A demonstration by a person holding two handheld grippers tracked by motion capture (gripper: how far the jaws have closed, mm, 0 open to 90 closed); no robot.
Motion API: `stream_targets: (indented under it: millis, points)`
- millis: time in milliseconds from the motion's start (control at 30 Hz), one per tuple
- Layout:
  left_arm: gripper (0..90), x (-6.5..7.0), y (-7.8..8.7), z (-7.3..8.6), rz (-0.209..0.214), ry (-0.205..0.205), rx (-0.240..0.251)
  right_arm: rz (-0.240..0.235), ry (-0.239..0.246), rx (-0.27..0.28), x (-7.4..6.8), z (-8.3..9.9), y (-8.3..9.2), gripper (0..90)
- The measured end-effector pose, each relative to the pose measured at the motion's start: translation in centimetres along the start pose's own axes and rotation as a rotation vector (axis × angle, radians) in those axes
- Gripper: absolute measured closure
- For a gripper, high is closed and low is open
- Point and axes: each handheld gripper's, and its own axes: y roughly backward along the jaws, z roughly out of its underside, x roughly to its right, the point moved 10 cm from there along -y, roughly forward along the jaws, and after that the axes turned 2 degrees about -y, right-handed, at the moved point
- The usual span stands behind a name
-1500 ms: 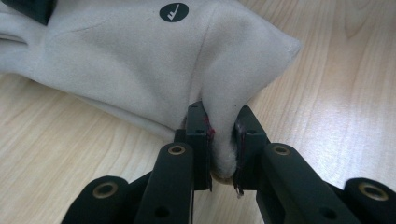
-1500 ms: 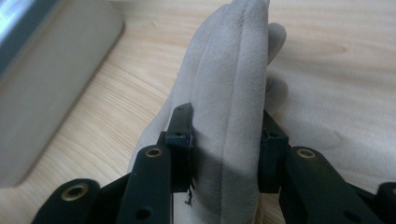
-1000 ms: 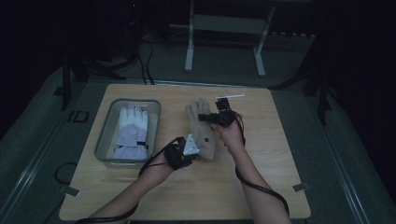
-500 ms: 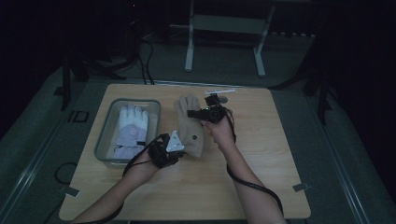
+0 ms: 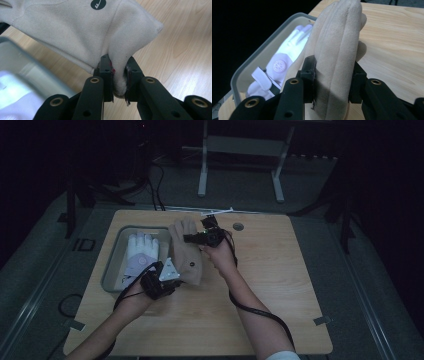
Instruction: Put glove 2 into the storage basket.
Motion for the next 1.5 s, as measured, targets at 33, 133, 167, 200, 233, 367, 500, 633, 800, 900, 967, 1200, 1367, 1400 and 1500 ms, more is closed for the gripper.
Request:
stream_targets:
  millis: [33, 133, 167, 200, 233, 367, 500, 633, 800, 900, 967, 1200, 1367, 1400, 1500]
  points:
    - [80.2, -0.3, 0.3, 0.3, -0.003, 0.004, -0.001, -0.004, 0.004, 0.0, -0.4, -0.2, -0.3, 65.1]
    - [80.2, -0.9, 1.0, 1.3, -0.017, 0.011, -0.014, -0.011, 0.013, -0.002, -1.5, -0.6, -1.4, 65.2]
    - [80.2, -1.0, 1.1, 1.6, -0.02, 0.01, -0.019, -0.022, 0.016, -0.006, -1.9, -0.7, -1.7, 65.1]
    - [80.2, -1.2, 1.3, 1.9, -0.025, 0.011, -0.026, -0.028, 0.017, -0.009, -2.2, -0.7, -2.0, 65.1]
    - [80.2, -1.4, 1.5, 2.3, -0.031, 0.011, -0.036, -0.026, 0.026, -0.011, -2.4, -0.7, -2.2, 65.1]
    - [80.2, -2.1, 2.3, 3.5, -0.051, 0.027, -0.045, -0.038, 0.036, -0.028, -3.5, -1.1, -3.5, 65.2]
    - [80.2, -3.0, 3.1, 4.2, -0.066, 0.049, -0.049, -0.051, 0.051, -0.032, -4.8, -1.8, -4.6, 65.1]
    - [80.2, -3.9, 4.0, 5.2, -0.082, 0.07, -0.054, -0.064, 0.072, -0.041, -5.9, -2.4, -5.7, 65.1]
    - [80.2, -4.8, 4.8, 6.4, -0.097, 0.082, -0.077, -0.069, 0.093, -0.058, -6.9, -2.8, -7.3, 65.1]
    - [80.2, -5.1, 5.3, 7.1, -0.102, 0.091, -0.087, -0.082, 0.095, -0.065, -7.6, -2.7, -8.4, 65.1]
    - [80.2, -5.2, 5.5, 7.7, -0.105, 0.098, -0.09, -0.101, 0.098, -0.076, -8.2, -2.6, -9.2, 65.1]
    - [80.2, -5.8, 5.7, 9.5, -0.101, 0.146, -0.1, -0.102, 0.12, -0.104, -8.9, -2.1, -11.6, 65.0]
    - [80.1, -5.9, 5.0, 10.3, -0.087, 0.146, -0.13, -0.096, 0.133, -0.13, -8.9, -1.3, -13.2, 64.9]
    - [80.1, -5.9, 4.9, 10.4, -0.084, 0.149, -0.132, -0.083, 0.138, -0.14, -8.7, -1.0, -13.6, 64.9]
    - [80.1, -6.0, 4.5, 10.7, -0.072, 0.169, -0.134, -0.062, 0.141, -0.154, -8.3, -0.5, -14.3, 64.5]
